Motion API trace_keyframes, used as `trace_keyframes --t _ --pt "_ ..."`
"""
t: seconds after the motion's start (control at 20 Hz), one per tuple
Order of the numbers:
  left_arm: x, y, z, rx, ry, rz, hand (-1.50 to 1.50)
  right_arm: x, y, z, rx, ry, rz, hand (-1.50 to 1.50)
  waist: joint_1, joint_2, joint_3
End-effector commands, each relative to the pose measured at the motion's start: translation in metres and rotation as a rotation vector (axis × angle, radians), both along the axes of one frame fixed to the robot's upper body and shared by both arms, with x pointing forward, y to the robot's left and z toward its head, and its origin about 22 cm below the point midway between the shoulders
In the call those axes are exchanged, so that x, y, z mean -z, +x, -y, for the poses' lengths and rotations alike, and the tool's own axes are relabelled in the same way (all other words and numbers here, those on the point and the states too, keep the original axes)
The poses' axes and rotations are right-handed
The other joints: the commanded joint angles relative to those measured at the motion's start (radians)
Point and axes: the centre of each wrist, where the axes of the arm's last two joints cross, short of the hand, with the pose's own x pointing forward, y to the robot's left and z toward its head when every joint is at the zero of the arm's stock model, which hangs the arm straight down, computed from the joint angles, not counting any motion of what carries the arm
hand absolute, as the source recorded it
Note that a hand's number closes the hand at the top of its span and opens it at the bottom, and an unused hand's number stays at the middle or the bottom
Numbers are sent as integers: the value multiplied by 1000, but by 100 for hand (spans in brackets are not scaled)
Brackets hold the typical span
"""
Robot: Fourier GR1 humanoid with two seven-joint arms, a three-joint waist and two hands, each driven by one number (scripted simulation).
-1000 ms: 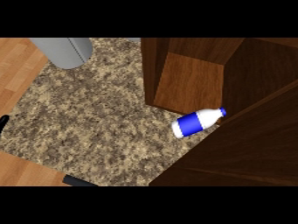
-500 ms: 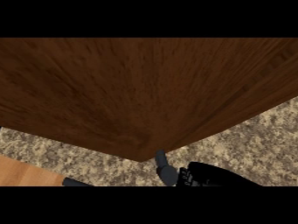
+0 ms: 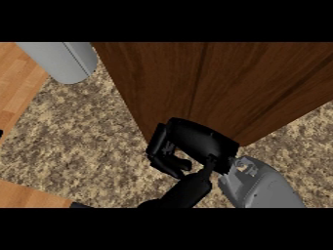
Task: Pick up the bottled water, place it into the cabinet and close the cabinet
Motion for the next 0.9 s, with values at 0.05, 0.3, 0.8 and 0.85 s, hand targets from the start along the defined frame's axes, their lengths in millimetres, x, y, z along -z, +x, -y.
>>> trace_keyframes --t 0.05,0.3,0.8,0.85 --pt "0 -1 -6 -15 -4 8 -150 -23 39 -29 175 26 36 150 -18 -1 1" --pt "8 -5 -10 -48 -13 -1 -150 -33 63 -31 337 102 20 150 -38 1 3" --pt "7 -10 -10 -20 -30 12 -150 -37 94 -39 551 222 -65 -150 -42 3 6" --pt "15 -13 -12 -32 -32 -8 -150 -35 97 -37 571 239 -76 -150 -48 8 4"
